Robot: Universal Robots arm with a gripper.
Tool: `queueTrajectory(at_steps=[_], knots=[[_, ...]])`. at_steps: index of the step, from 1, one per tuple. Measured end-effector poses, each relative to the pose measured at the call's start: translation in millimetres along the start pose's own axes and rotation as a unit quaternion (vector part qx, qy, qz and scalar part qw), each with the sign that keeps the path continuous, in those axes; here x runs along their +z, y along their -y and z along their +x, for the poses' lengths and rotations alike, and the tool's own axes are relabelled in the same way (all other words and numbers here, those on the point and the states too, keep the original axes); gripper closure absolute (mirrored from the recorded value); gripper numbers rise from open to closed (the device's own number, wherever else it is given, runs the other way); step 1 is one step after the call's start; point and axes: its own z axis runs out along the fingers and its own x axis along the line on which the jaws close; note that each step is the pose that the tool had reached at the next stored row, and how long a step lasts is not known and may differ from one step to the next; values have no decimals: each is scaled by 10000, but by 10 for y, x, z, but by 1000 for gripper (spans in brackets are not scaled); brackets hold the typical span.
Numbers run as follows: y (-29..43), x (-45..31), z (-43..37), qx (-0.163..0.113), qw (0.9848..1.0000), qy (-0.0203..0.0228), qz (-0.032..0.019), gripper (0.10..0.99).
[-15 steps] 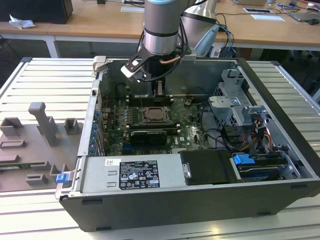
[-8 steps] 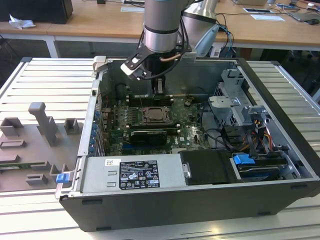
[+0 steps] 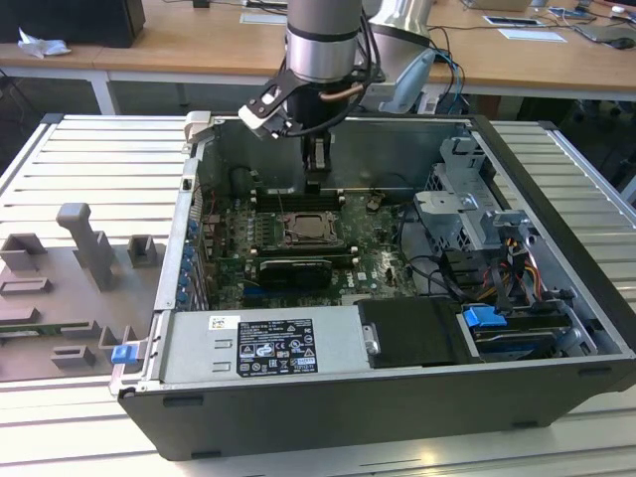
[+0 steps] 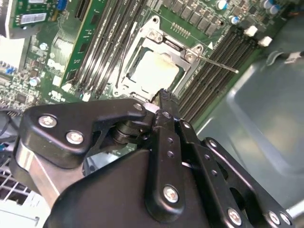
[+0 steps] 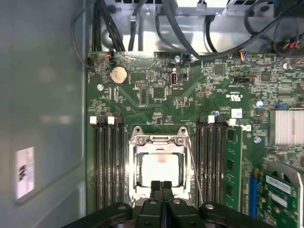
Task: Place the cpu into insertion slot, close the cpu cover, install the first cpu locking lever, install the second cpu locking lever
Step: 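Install the first cpu locking lever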
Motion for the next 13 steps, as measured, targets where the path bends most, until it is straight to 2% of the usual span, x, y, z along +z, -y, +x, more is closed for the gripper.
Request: queueTrajectory(at_steps=[4,7,11,13], knots=[[1,-1,1,-275,9996,-4,-1,980],[1,1,0,-600,9982,-5,0,980],[1,3,1,-1081,9941,-11,-1,980],[2,5,0,-1308,9914,-13,0,980]])
